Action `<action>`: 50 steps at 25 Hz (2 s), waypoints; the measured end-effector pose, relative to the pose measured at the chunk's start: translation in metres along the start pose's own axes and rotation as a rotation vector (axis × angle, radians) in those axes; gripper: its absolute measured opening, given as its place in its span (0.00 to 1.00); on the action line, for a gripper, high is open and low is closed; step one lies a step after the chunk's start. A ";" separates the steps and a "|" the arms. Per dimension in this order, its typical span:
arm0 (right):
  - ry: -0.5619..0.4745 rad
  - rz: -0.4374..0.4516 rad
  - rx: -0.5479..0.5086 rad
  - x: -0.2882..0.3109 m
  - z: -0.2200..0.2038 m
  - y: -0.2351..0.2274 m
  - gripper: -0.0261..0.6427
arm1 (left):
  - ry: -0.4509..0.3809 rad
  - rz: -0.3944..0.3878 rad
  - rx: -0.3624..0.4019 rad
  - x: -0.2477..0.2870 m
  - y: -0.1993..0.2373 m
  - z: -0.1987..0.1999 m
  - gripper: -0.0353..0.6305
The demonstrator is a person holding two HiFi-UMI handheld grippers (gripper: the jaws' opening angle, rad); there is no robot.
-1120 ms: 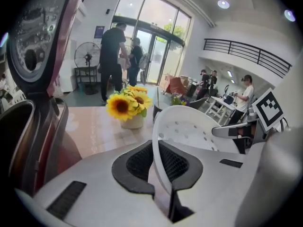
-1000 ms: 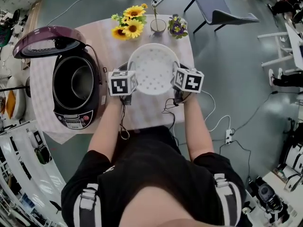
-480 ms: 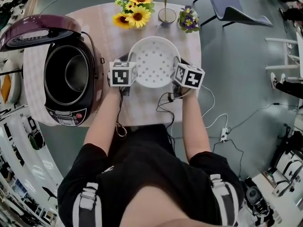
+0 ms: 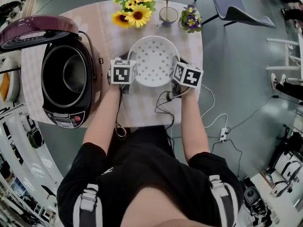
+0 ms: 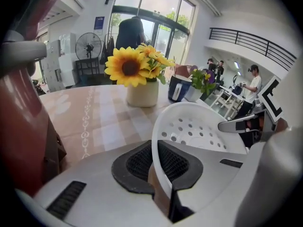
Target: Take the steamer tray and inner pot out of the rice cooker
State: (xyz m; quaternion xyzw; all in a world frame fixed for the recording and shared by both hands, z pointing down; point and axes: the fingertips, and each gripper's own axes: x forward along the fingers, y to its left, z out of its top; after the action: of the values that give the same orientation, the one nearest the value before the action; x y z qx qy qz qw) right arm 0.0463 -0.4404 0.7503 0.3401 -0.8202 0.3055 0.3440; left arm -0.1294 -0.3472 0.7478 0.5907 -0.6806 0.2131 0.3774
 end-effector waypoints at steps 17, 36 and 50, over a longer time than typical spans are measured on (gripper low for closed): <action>-0.194 -0.059 -0.062 -0.053 0.049 0.021 0.14 | -0.127 0.049 0.101 -0.064 -0.003 0.039 0.13; -0.930 0.033 -0.266 -0.319 0.126 0.162 0.04 | -0.747 0.012 0.250 -0.334 -0.063 0.127 0.06; -0.984 0.133 -0.291 -0.351 0.113 0.248 0.04 | -0.816 0.036 0.244 -0.409 -0.016 0.105 0.06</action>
State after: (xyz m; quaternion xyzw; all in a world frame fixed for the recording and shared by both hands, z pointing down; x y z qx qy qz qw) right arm 0.0025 -0.2572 0.3487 0.3391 -0.9388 0.0132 -0.0590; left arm -0.1339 -0.1648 0.3671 0.6549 -0.7543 0.0473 0.0004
